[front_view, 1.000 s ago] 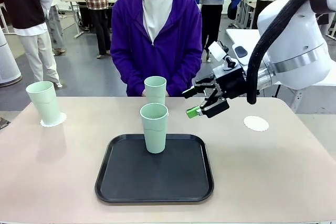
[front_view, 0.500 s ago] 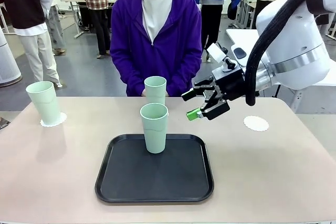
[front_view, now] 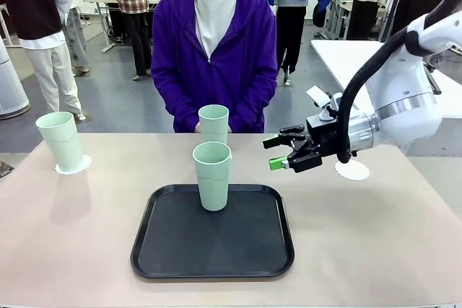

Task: Place coasters on the table and set cups on them.
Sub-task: Take one Reusable plastic cup from the Flat Tray and place it on a coaster set by the human.

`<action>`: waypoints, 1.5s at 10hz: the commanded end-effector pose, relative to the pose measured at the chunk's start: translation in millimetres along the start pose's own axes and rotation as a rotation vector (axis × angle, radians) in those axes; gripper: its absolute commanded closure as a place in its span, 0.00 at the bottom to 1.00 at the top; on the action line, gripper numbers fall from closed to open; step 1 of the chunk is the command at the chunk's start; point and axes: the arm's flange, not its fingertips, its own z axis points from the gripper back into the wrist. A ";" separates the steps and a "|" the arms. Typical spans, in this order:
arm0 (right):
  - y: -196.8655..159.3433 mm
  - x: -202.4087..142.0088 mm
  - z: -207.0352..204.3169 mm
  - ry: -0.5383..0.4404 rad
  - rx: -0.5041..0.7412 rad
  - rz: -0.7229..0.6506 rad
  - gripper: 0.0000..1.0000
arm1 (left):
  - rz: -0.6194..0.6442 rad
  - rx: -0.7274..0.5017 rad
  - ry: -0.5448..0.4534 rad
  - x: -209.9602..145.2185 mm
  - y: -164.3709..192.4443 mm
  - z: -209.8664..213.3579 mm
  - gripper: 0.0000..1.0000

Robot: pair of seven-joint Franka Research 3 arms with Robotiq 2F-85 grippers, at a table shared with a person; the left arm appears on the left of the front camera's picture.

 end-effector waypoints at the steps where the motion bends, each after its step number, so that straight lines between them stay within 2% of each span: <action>1: -10.0 -11.6 -19.7 -0.042 -0.027 0.023 0.00 | -0.002 -0.003 -0.003 -0.7 -1.5 1.7 0.00; 4: -25.9 -39.5 -38.6 -0.068 -0.024 0.001 0.00 | -0.002 -0.003 -0.003 -0.7 -1.5 1.7 0.00; 9: -43.8 -62.7 -53.3 -0.089 -0.013 -0.021 0.00 | -0.002 -0.003 -0.003 -0.7 -1.5 1.7 0.00; 10: -42.5 -62.9 -55.8 -0.082 -0.012 -0.036 0.00 | -0.002 -0.003 -0.003 -0.7 -1.5 1.7 0.00; 11: -36.2 -56.0 -55.6 0.020 -0.095 -0.118 0.00 | -0.002 -0.003 -0.003 -0.7 -1.5 1.7 0.00; 12: -39.3 -62.3 -46.8 -0.062 0.011 -0.037 0.00 | -0.002 -0.003 -0.003 -0.7 -1.5 1.7 0.00; 15: -39.3 -62.3 -46.8 -0.062 0.011 -0.037 0.00 | -0.002 -0.003 -0.003 -0.7 -1.5 1.7 0.00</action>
